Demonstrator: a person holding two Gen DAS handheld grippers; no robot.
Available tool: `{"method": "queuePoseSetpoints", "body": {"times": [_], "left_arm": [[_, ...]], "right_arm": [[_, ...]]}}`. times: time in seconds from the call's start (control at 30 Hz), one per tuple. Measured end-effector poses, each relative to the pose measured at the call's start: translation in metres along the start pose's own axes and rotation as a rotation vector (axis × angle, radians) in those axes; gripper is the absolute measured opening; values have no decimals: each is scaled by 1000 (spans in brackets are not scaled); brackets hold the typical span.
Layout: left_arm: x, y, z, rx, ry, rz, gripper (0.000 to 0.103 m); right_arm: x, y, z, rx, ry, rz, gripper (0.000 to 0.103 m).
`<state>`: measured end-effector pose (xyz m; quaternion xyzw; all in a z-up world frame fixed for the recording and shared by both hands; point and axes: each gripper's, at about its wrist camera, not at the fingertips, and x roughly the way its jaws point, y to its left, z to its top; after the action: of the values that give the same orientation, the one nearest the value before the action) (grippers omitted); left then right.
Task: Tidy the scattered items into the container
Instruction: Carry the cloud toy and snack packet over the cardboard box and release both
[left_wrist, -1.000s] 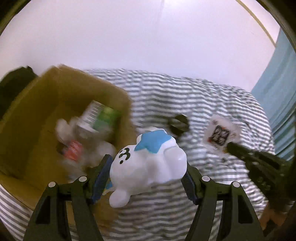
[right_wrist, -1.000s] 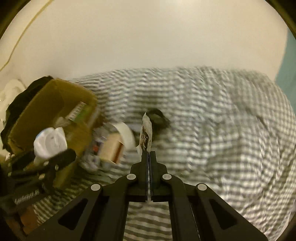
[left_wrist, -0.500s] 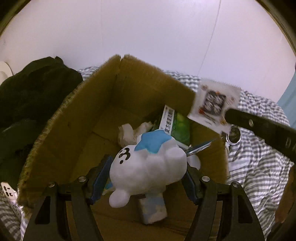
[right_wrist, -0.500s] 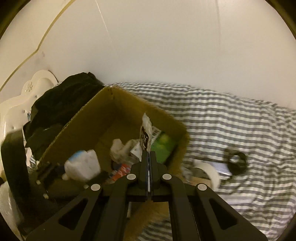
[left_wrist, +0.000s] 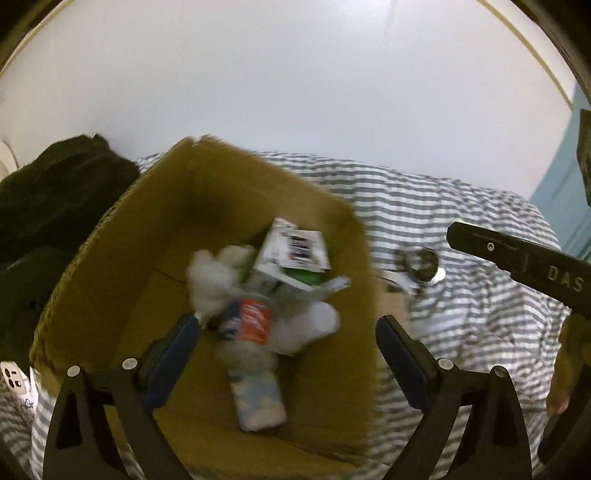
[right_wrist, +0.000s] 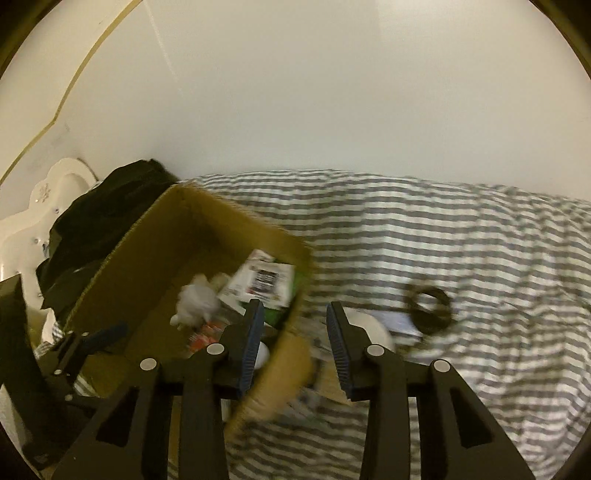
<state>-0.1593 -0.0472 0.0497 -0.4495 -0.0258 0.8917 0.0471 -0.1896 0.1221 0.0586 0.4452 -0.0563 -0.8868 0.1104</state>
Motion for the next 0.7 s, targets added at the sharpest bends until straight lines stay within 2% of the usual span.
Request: {"method": "queuePoseSetpoints", "body": {"times": [0.2, 0.33, 0.5, 0.7], "left_arm": [[-16, -69, -17, 23, 8, -54, 99], [-10, -103, -40, 10, 48, -94, 99], [9, -134, -62, 23, 97, -69, 99], [54, -159, -81, 30, 130, -24, 99]], "right_arm": [[-52, -56, -28, 55, -7, -67, 35], [-70, -96, -53, 99, -2, -99, 35], [-59, -136, -83, 125, 45, -144, 35], [-21, -163, -107, 92, 106, -179, 35]]}}
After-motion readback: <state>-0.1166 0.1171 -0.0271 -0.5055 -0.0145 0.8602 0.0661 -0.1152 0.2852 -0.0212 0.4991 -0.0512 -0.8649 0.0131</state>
